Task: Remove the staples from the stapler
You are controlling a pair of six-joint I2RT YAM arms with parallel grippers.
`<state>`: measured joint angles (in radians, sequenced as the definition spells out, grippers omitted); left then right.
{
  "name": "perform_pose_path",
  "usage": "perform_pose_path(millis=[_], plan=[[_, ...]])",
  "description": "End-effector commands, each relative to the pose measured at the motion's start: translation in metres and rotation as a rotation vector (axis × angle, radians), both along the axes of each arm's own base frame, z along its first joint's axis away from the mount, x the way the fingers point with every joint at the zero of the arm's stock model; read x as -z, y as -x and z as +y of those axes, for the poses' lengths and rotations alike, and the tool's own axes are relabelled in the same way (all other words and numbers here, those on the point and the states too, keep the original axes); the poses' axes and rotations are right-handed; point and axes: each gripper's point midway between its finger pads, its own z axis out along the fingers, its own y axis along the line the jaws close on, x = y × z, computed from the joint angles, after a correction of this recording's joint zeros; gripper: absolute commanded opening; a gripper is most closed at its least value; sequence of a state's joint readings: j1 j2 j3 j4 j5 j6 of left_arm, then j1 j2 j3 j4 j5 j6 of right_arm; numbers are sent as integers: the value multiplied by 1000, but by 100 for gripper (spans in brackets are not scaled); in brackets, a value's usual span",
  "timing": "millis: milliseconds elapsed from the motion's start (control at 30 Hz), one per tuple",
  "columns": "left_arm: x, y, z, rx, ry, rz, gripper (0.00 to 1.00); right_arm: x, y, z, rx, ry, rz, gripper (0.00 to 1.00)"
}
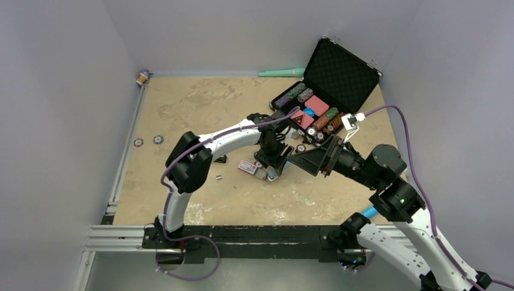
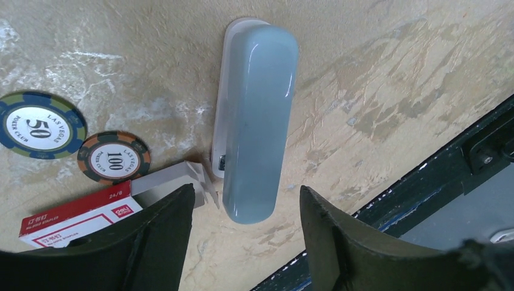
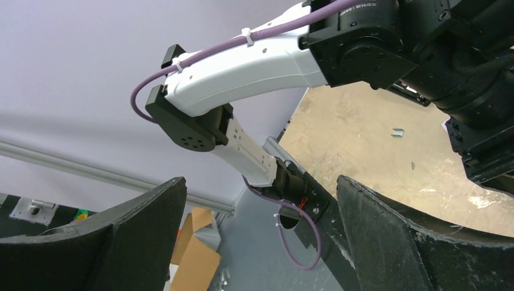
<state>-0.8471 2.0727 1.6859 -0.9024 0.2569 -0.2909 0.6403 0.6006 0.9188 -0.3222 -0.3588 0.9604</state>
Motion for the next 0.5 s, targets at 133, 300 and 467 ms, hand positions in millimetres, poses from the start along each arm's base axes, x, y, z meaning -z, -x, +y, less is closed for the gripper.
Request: perform_pose_path(millis=[133, 300, 467], plan=[[-7, -3, -18, 60, 60, -7, 58, -15, 0, 7, -38, -38, -59, 99], [-4, -2, -17, 62, 38, -9, 55, -14, -4, 12, -52, -39, -57, 99], [4, 0, -14, 35, -5, -2, 55, -12, -7, 17, -66, -32, -56, 99]])
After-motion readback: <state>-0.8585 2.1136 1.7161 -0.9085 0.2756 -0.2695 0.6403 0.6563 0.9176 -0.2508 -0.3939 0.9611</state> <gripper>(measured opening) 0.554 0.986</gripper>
